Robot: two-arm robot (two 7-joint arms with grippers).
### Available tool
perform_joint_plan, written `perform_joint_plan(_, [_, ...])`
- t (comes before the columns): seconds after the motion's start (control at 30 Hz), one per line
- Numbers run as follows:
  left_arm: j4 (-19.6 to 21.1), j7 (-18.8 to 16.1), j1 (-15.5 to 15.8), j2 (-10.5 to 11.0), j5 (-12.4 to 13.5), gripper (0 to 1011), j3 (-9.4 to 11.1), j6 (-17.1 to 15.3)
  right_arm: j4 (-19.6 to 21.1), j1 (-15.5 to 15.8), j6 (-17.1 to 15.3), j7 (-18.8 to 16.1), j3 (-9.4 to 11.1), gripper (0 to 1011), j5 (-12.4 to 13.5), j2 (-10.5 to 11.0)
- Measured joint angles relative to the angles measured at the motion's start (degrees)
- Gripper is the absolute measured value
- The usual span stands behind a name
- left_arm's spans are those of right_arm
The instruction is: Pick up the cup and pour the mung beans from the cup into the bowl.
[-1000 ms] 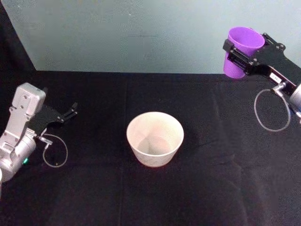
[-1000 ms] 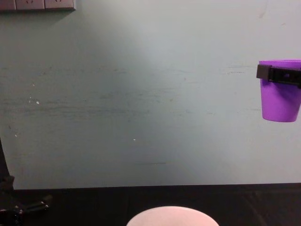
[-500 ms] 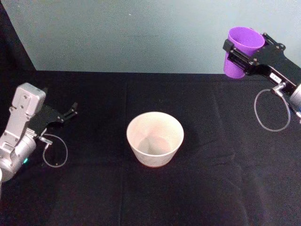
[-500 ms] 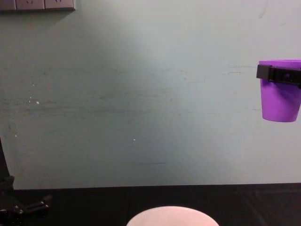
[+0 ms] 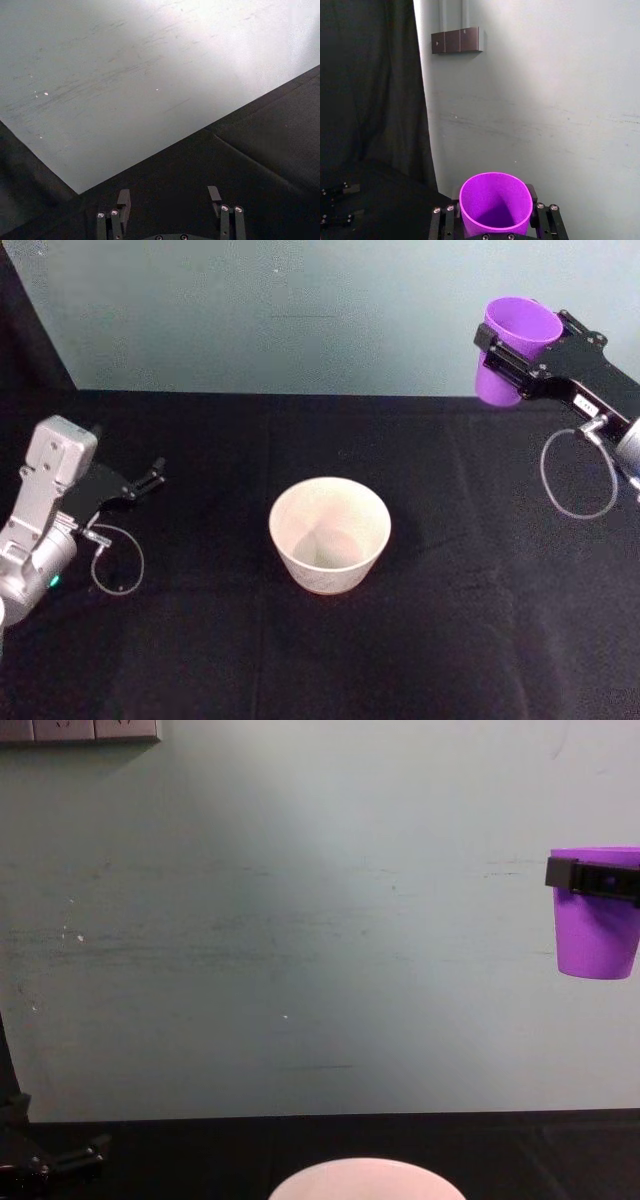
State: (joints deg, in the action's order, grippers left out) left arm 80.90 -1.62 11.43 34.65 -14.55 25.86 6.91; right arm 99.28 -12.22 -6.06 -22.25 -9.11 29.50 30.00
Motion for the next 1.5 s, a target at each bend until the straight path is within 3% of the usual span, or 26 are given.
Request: perform_joint_plan(1.5, [0.0, 0.0, 0.0, 0.0, 0.0, 1000, 0.0, 0.0, 0.0, 0.0, 0.0, 0.0, 0.0, 739, 0.0, 0.0])
